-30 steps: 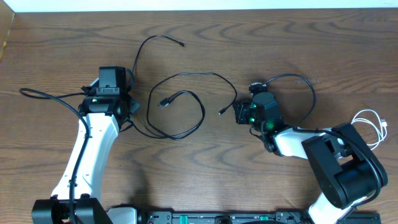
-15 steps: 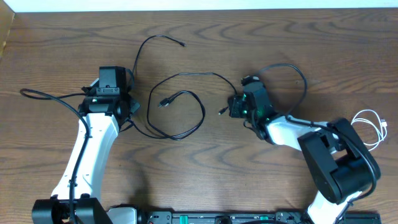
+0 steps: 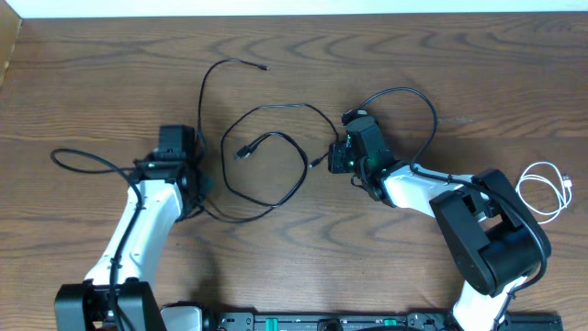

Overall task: Untangle cables
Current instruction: 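Move the right gripper leftward into the black cables and grasp them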

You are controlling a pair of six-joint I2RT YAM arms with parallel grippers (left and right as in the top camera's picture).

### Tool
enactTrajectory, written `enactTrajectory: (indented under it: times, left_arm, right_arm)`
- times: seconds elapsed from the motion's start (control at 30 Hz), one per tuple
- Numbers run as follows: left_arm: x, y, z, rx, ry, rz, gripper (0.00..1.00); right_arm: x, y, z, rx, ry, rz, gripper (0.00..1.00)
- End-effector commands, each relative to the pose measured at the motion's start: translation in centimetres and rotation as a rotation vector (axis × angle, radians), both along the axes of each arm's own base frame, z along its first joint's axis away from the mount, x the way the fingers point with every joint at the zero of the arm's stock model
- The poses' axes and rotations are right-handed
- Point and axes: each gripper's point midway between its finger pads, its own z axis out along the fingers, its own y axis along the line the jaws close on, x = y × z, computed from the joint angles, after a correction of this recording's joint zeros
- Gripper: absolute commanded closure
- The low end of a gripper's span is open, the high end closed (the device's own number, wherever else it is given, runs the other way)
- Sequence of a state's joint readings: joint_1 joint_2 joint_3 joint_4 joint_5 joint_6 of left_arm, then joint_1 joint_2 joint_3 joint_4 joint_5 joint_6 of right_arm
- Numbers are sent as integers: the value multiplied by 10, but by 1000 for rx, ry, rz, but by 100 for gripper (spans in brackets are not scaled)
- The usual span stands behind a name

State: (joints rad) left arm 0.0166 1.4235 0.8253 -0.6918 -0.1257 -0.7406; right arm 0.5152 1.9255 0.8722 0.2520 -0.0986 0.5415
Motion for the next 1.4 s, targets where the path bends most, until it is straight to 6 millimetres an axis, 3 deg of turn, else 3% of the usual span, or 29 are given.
enactTrajectory:
  times: [0.0,0.3,0.67,0.93,1.17,1.37]
  left_arm:
    - [-19,-7,-15,-44,50,16,92]
    - [-60,-24,-41,-139,176,7,92]
    - [-101,-37,-61,-212,290,13,92]
    - [-106,-49,-60,-278,308,0,93]
    - [-103,-47,-61,-270,295,-1,92]
    - [-96,-47,-61,-267,270,-49,92]
  right_arm:
    - [-26,-4,-40,-58,98,29,99]
    - [-39,26,-34,-51,55,118,99]
    - [-78,83,-26,-29,44,294,99]
    - [-107,118,-6,-105,187,443,99]
    - [-117,118,21,-223,267,551,99]
    - [-116,115,39,-316,210,705,93]
